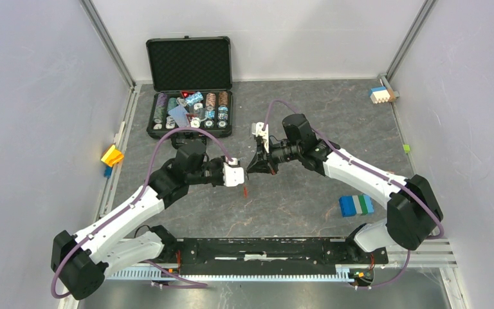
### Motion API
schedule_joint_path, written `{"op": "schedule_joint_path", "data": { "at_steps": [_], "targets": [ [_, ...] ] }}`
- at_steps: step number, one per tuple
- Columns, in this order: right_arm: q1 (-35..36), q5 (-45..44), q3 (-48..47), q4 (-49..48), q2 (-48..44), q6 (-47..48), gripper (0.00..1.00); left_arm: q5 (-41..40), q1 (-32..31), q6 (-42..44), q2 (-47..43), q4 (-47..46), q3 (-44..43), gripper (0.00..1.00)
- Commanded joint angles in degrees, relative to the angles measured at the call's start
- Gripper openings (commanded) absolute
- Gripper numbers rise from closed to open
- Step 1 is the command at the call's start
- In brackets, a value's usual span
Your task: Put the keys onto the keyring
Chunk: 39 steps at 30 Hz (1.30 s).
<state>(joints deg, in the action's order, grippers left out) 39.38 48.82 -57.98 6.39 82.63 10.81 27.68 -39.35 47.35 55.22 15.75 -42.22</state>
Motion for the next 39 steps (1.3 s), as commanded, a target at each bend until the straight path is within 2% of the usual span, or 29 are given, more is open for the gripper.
{"op": "schedule_joint_path", "data": {
  "at_steps": [1, 23, 33, 39],
  "targets": [
    [-0.01, -1.09, -2.75, -1.37, 0.47, 0.79, 0.00, 3.66, -0.11, -0.24, -1.21, -0.52, -2.03, 0.02],
    [-0.46, 2.43, 1.46, -0.88, -3.94, 6.83, 0.01, 13.90, 2.16, -7.89, -0.91, -3.09, -2.43, 0.02],
    [-0.44, 6.04, 4.33, -2.52, -6.59, 6.60, 0.10, 19.17, 3.18, -12.14, 0.67, -6.55, -2.45, 0.02],
    [-0.45, 6.50, 5.07, -1.86, -8.34, 7.90, 0.21, 20.69, 3.63, -13.71, 1.11, -7.94, -2.09, 0.02]
  ]
}}
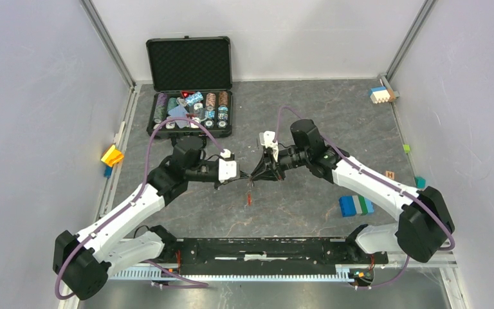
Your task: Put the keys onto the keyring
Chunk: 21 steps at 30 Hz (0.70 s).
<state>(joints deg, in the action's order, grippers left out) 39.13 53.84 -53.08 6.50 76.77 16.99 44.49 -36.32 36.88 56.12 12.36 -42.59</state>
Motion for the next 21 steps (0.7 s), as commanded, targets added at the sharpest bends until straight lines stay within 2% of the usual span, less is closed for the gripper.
{"op": "schedule_joint_path", "data": {
  "at_steps": [1, 5, 10, 16, 21],
  "targets": [
    [-0.21, 1.44, 0.17, -1.36, -2.76, 2.34, 0.23, 4.21, 0.67, -3.55, 0.26, -4.86, -1.62, 0.02],
    [-0.29, 0.76, -0.16, 1.59, -4.49, 5.49, 0.37, 5.65, 0.88, -4.86, 0.47, -5.83, -1.46, 0.02],
    [-0.29, -0.38, -2.69, 8.79, -6.99, 12.66, 0.45, 7.67, 1.27, -5.88, 0.53, -6.16, -1.53, 0.02],
    [-0.30, -1.46, -5.07, 13.04, -8.74, 16.82, 0.45, 11.86, 1.64, -6.01, 0.61, -5.09, -2.32, 0.02],
    [-0.33, 0.07, -6.12, 12.96, -8.29, 16.02, 0.39, 14.61, 1.70, -6.55, 1.15, -5.19, -2.15, 0.02]
  ]
}}
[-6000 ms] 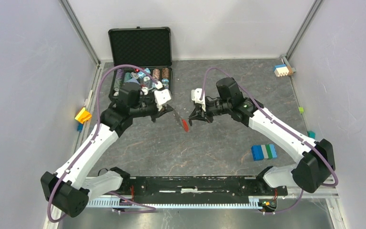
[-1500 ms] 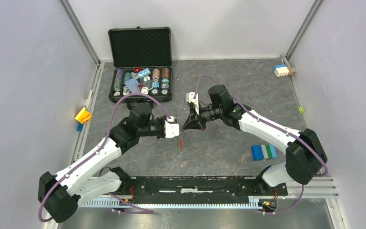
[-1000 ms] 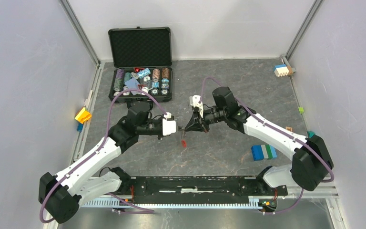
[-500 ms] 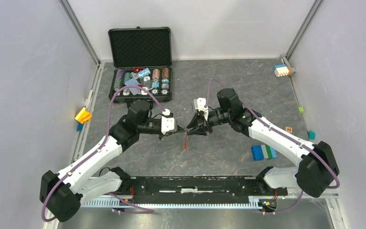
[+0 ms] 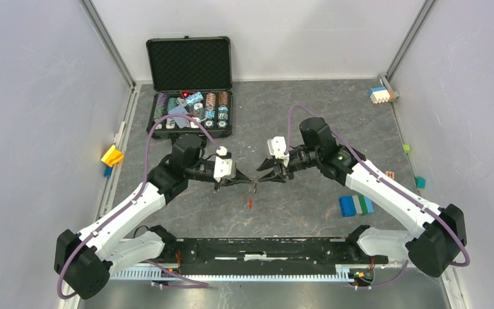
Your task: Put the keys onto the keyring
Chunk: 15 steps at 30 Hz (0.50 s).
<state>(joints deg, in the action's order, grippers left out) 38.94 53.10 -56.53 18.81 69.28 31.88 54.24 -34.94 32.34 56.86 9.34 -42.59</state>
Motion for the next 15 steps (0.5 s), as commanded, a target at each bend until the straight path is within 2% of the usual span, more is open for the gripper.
{"op": "schedule_joint_path", "data": {
  "at_steps": [1, 15],
  "targets": [
    [-0.09, 1.21, -2.66, 0.39, -0.58, 0.79, 0.38, 5.07, 0.32, -2.09, 0.50, -2.22, -2.15, 0.02],
    [0.43, 8.35, -1.97, -1.10, 2.22, -1.02, 0.29, 5.39, 0.36, -2.45, 0.62, -2.84, -1.53, 0.02]
  ]
}}
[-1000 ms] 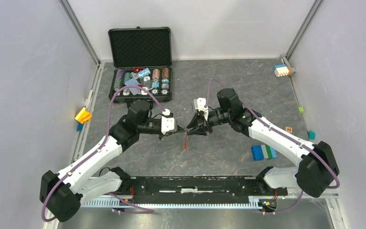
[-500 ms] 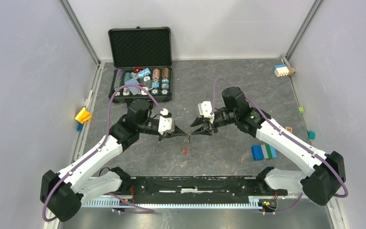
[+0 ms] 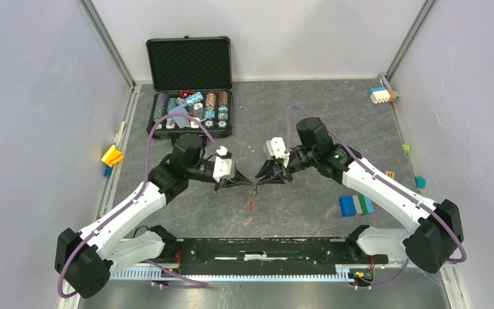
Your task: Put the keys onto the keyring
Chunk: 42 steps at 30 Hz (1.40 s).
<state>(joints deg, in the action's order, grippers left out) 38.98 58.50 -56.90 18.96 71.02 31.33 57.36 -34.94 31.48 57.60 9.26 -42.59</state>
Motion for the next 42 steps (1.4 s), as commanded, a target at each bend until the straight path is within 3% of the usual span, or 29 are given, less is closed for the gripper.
{"op": "schedule_joint_path", "data": {
  "at_steps": [1, 27, 32, 42],
  "targets": [
    [0.48, 3.11, -1.62, -1.42, 0.64, -0.61, 0.28, 2.36, 0.37, -1.54, -0.10, -2.84, -1.53, 0.02],
    [1.51, 8.08, -2.59, -1.25, 3.00, -1.58, 0.17, 1.52, 0.40, 3.27, -0.33, -0.17, 0.05, 0.02],
    [1.52, 9.03, -1.54, -3.72, 3.20, -3.89, 0.12, 1.15, 0.33, 3.87, -0.41, 0.39, -0.03, 0.02],
    [1.53, 9.66, 0.66, -7.62, 3.83, -7.49, 0.10, 1.37, 0.36, 3.76, -0.49, 0.46, -0.05, 0.02]
  ]
}}
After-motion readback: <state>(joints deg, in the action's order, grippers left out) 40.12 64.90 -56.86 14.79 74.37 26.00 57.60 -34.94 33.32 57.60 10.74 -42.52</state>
